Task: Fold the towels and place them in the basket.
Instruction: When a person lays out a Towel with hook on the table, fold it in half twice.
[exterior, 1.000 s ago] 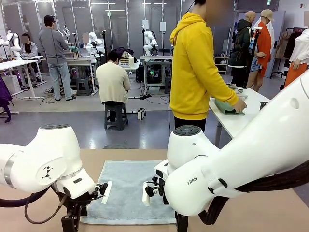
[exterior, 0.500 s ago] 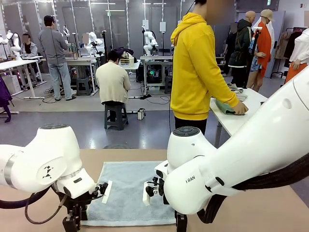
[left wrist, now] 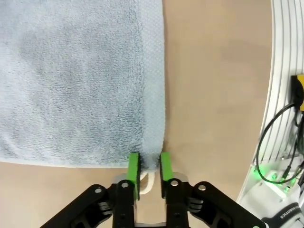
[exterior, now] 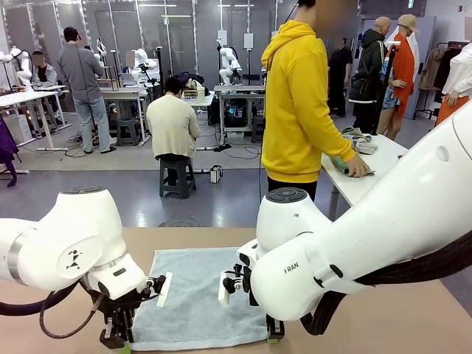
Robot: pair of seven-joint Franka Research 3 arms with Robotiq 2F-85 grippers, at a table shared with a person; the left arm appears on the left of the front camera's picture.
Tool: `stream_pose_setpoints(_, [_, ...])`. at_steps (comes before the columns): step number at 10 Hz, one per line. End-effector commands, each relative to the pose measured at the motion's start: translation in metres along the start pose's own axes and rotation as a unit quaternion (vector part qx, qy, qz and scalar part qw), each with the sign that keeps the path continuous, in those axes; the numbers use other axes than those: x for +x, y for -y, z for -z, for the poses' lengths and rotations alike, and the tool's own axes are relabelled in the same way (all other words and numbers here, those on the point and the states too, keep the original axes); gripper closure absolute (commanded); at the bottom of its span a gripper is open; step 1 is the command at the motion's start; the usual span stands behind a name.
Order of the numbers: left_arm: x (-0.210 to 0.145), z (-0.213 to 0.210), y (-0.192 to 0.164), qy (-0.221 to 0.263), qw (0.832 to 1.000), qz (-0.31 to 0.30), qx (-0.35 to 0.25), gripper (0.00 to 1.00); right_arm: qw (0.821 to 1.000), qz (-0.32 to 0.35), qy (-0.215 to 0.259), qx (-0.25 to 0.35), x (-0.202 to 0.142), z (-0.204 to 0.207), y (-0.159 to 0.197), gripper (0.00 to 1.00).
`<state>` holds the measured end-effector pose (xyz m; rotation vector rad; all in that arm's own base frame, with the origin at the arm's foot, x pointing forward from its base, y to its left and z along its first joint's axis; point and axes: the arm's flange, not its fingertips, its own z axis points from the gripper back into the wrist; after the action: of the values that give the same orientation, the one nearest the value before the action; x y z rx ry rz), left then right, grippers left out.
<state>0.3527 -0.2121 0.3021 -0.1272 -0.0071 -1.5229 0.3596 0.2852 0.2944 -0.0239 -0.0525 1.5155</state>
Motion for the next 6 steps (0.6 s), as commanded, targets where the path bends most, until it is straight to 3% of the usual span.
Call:
stream_pose_setpoints(1, [-0.021,0.011,0.03,0.007,1.0,0.006,-0.001,1.0,1.0,0.009,-0.006,0.004,-0.001,0.008,-0.006,1.0])
stream_pose_setpoints(6, [-0.015,-0.02,0.032,0.031,0.999,-0.003,0.01,1.0,1.0,0.023,0.013,0.005,0.0,-0.018,-0.008,1.0])
